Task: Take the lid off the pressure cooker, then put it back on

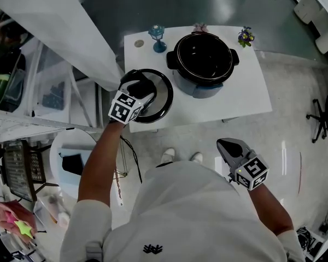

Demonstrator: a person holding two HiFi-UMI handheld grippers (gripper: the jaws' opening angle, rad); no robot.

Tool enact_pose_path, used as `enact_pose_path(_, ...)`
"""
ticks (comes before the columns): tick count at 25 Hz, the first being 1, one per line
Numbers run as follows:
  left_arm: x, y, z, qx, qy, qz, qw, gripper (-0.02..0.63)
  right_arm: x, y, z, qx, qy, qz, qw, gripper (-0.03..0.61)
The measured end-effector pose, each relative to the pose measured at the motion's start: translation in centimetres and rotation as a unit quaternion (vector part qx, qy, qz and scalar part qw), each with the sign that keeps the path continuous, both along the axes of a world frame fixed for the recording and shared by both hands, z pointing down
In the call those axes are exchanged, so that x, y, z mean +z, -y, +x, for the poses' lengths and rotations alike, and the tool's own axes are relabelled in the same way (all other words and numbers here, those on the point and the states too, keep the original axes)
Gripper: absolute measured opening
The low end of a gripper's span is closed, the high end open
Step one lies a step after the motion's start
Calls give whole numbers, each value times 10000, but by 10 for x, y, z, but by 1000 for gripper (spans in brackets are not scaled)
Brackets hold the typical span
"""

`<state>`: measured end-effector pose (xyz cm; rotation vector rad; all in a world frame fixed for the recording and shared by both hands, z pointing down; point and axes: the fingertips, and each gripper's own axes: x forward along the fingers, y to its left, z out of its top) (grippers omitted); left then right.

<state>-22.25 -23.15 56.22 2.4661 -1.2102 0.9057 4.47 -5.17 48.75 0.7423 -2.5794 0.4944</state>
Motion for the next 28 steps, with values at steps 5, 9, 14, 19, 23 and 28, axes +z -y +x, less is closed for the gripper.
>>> enact_pose_path(5, 21, 3, 4, -49, 6, -67, 10000, 288, 1, 0, 5, 145, -57, -21, 9999, 12)
enact_pose_path(9, 37, 5, 6, -117, -23, -122, 9999, 288, 3, -2, 10, 249, -108, -40, 9996, 12)
enact_pose_path(14, 53, 9, 9, -122, -10, -154, 9998, 288, 7, -3, 15, 393, -167, -93, 9990, 12)
enact_pose_path(19, 66, 13, 12, -116, 1, -194, 9997, 288, 8, -5, 19, 486, -232, -129, 9985, 12)
enact_pose_path(23, 76, 17, 11, -151, 19, -205, 9997, 288, 10, -6, 24, 576, -295, -173, 9978, 12)
enact_pose_path(28, 84, 18, 12, -189, -29, -193, 9996, 288, 12, -7, 29, 644, -385, -228, 9969, 12)
